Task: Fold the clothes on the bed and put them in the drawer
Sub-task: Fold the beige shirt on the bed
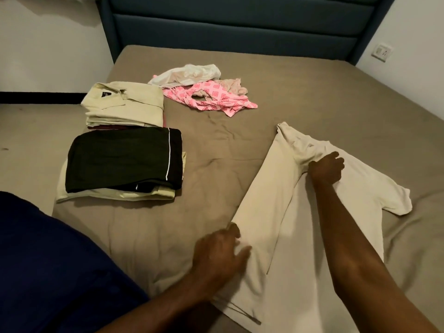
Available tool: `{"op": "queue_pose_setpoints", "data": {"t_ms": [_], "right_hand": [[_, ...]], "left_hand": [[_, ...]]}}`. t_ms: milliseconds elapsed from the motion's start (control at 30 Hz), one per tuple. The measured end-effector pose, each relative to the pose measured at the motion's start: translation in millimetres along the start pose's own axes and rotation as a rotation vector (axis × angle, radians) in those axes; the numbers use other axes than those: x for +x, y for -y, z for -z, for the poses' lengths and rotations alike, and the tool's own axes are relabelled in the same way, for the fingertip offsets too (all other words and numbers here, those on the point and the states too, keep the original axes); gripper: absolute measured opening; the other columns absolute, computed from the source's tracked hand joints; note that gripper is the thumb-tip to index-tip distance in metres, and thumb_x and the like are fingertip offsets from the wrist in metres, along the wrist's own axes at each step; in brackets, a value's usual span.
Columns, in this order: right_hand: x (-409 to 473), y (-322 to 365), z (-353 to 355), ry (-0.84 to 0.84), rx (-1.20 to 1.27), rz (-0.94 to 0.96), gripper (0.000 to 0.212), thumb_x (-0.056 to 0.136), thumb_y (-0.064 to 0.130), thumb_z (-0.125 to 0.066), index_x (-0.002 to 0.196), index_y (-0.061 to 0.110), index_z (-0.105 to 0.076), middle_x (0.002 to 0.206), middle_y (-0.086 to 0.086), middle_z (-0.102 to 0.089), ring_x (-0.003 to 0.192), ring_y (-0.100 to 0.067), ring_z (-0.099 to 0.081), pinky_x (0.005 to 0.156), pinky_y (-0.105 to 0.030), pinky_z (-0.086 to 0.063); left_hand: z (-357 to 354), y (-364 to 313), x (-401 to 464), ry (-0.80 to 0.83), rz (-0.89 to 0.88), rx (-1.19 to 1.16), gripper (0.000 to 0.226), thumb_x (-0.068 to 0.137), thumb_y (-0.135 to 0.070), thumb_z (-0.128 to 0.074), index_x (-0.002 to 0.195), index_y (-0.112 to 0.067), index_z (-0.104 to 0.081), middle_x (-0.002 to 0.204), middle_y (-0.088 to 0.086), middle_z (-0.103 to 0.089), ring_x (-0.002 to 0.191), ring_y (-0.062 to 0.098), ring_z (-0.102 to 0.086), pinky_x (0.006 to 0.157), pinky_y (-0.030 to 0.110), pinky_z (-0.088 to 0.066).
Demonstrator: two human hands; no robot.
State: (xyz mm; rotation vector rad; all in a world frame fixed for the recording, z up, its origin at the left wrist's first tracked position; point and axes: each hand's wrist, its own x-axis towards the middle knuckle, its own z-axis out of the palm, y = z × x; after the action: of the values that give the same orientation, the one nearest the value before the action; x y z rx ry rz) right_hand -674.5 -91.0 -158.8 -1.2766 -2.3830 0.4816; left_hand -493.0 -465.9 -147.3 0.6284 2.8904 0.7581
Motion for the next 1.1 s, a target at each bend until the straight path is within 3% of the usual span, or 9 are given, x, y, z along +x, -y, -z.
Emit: {"op": "queue_pose_setpoints", "data": {"t_ms": [100, 267, 400, 600, 667, 733, 867, 967, 1100], "right_hand": [[-22, 5, -13, -0.089, -0.105, 0.266, 0.052, 0.087, 0.023, -0.068, 0.128, -0.003, -0.05, 0.129, -0.029, -0.052, 0.114, -0.047, -0.052, 0.091, -0.052, -0.042], [-70, 14, -37, 0.132, -0.037, 0.514, 0.072, 0.101, 0.052, -0.053, 0.151, 0.001, -0.042, 0.156, -0.03, -0.037, 0.143, -0.046, -0.037, 0.112, -0.054, -0.033], [-89, 14, -51, 0.256, -0.183, 0.536, 0.092, 0.095, 0.074, -0.019, 0.156, 0.008, -0.037, 0.162, -0.028, -0.029, 0.148, -0.045, -0.03, 0.117, -0.055, -0.026], [-74, 20, -41, 0.228, -0.185, 0.508, 0.079, 0.099, 0.071, -0.034, 0.154, 0.015, -0.04, 0.159, -0.025, -0.035, 0.142, -0.043, -0.036, 0.114, -0.054, -0.026], [-60, 21, -37, 0.186, -0.168, 0.512, 0.076, 0.098, 0.07, -0.033, 0.146, 0.014, -0.047, 0.148, -0.022, -0.046, 0.13, -0.043, -0.046, 0.106, -0.054, -0.033], [-37, 22, -33, 0.135, -0.123, 0.509, 0.068, 0.099, 0.063, -0.045, 0.144, 0.012, -0.051, 0.145, -0.022, -0.05, 0.127, -0.044, -0.048, 0.103, -0.054, -0.034], [7, 18, -26, 0.058, -0.091, 0.482, 0.065, 0.098, 0.055, -0.039, 0.143, 0.012, -0.055, 0.152, -0.022, -0.047, 0.14, -0.04, -0.042, 0.107, -0.054, -0.032], [18, -6, -45, 0.05, -0.17, 0.496, 0.067, 0.101, 0.055, -0.025, 0.141, 0.011, -0.055, 0.149, -0.022, -0.049, 0.135, -0.041, -0.045, 0.103, -0.054, -0.036], [22, -21, -69, 0.015, -0.195, 0.449, 0.063, 0.104, 0.054, -0.029, 0.143, 0.012, -0.055, 0.151, -0.02, -0.049, 0.136, -0.039, -0.045, 0.103, -0.053, -0.038]], "left_hand": [[9, 33, 7, -0.063, 0.089, 0.058, 0.051, 0.087, -0.073, -0.057, 0.111, -0.028, -0.053, 0.1, -0.007, -0.067, 0.092, 0.017, -0.067, 0.076, 0.031, -0.05], [7, 57, -5, 0.314, 0.129, -0.162, 0.043, 0.067, -0.057, -0.088, 0.087, -0.029, -0.062, 0.081, -0.009, -0.068, 0.074, 0.006, -0.063, 0.066, 0.027, -0.053], [24, 74, -15, 0.504, 0.235, -0.541, 0.034, 0.064, -0.027, -0.098, 0.08, -0.008, -0.074, 0.071, 0.011, -0.074, 0.056, 0.018, -0.07, 0.057, 0.028, -0.056], [43, 77, -6, 0.696, 0.325, -0.542, 0.042, 0.063, -0.039, -0.096, 0.076, -0.005, -0.075, 0.073, 0.014, -0.076, 0.053, 0.018, -0.067, 0.053, 0.024, -0.051], [45, 74, 5, 0.644, 0.329, -0.515, 0.05, 0.07, -0.053, -0.089, 0.076, -0.004, -0.076, 0.069, 0.01, -0.075, 0.052, 0.019, -0.066, 0.055, 0.027, -0.054], [38, 72, 27, 0.418, 0.263, -0.416, 0.049, 0.079, -0.058, -0.081, 0.069, -0.01, -0.074, 0.061, 0.003, -0.072, 0.048, 0.016, -0.066, 0.057, 0.031, -0.058], [18, 58, 98, 0.073, 0.063, -0.31, 0.025, 0.091, -0.039, -0.071, 0.072, -0.024, -0.064, 0.063, -0.006, -0.068, 0.055, 0.005, -0.064, 0.061, 0.031, -0.056], [3, 36, 166, 0.02, -0.033, -0.287, 0.009, 0.09, -0.035, -0.065, 0.09, -0.028, -0.07, 0.078, -0.012, -0.071, 0.07, 0.005, -0.066, 0.067, 0.027, -0.053], [-16, 14, 275, 0.016, -0.026, -0.412, 0.025, 0.09, -0.034, -0.061, 0.108, -0.019, -0.07, 0.086, -0.006, -0.075, 0.076, 0.01, -0.073, 0.079, 0.037, -0.059]]}}
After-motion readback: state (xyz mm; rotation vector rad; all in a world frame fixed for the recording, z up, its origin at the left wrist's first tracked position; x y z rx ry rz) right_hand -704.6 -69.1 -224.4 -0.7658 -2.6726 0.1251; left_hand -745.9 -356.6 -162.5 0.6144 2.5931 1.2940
